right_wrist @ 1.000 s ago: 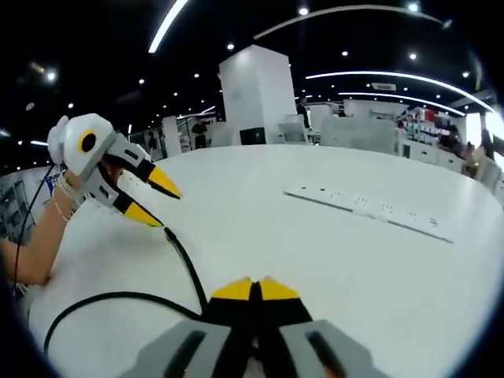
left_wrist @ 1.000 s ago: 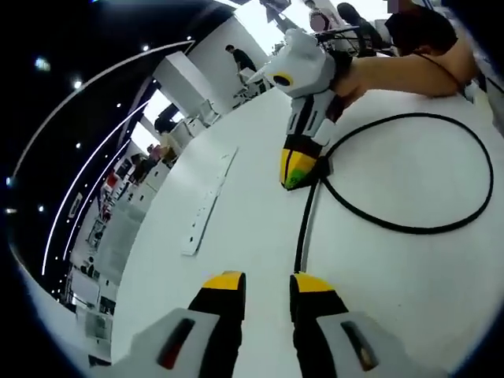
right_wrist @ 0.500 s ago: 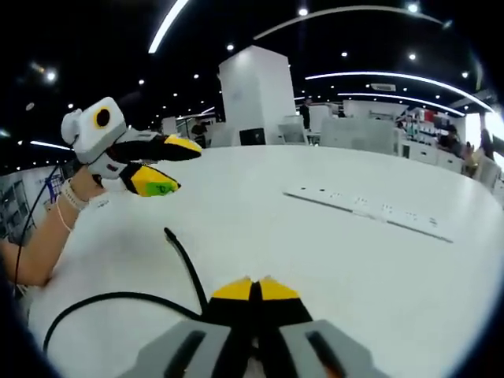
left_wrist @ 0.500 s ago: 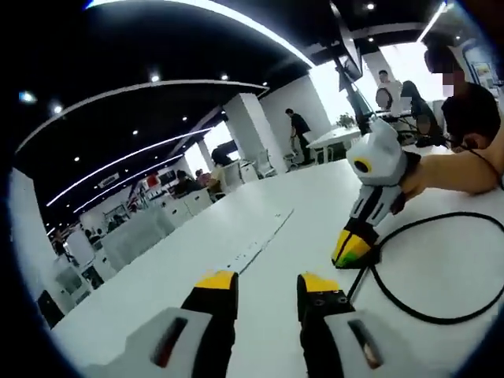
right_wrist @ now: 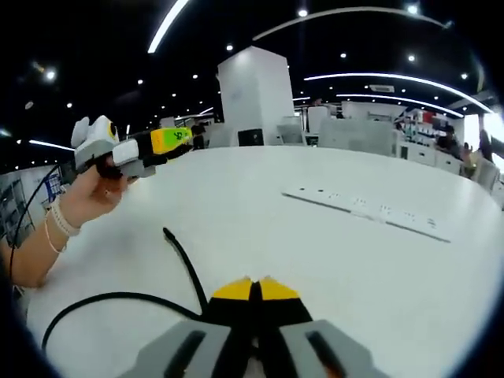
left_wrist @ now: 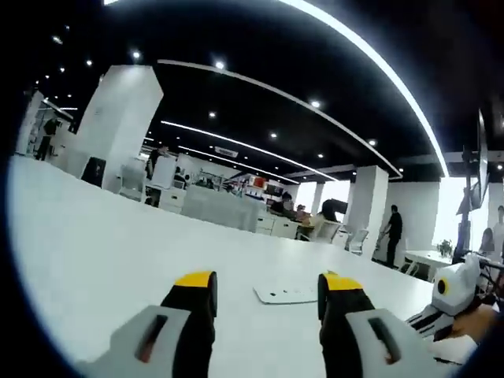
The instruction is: Find the charging cable on the desk, coil it up and secure with Velcro.
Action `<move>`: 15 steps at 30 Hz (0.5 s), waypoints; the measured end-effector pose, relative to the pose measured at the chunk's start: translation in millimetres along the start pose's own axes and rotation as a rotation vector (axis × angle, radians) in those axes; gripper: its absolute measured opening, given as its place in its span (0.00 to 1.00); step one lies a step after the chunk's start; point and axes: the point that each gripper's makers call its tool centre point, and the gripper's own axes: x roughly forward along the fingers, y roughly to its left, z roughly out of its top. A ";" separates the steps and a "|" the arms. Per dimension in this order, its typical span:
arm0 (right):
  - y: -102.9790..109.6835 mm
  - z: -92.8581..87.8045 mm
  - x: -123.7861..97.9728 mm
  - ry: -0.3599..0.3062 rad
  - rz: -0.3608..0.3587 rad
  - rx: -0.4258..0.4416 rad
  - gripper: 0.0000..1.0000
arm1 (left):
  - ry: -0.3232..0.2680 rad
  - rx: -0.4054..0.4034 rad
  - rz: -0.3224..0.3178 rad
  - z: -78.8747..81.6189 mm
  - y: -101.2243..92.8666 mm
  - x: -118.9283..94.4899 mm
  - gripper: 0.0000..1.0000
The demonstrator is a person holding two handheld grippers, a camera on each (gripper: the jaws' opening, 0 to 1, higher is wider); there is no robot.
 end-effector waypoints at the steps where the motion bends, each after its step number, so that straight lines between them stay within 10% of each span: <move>1: 0.4 -0.3 -0.3 0.002 -0.004 -0.006 0.02 | -0.013 -0.006 0.021 -1.6 1.1 -2.0 0.55; 15: -1.7 -0.5 -0.2 0.025 -0.030 -0.012 0.02 | -0.069 -0.076 0.083 -3.5 3.1 -9.4 0.58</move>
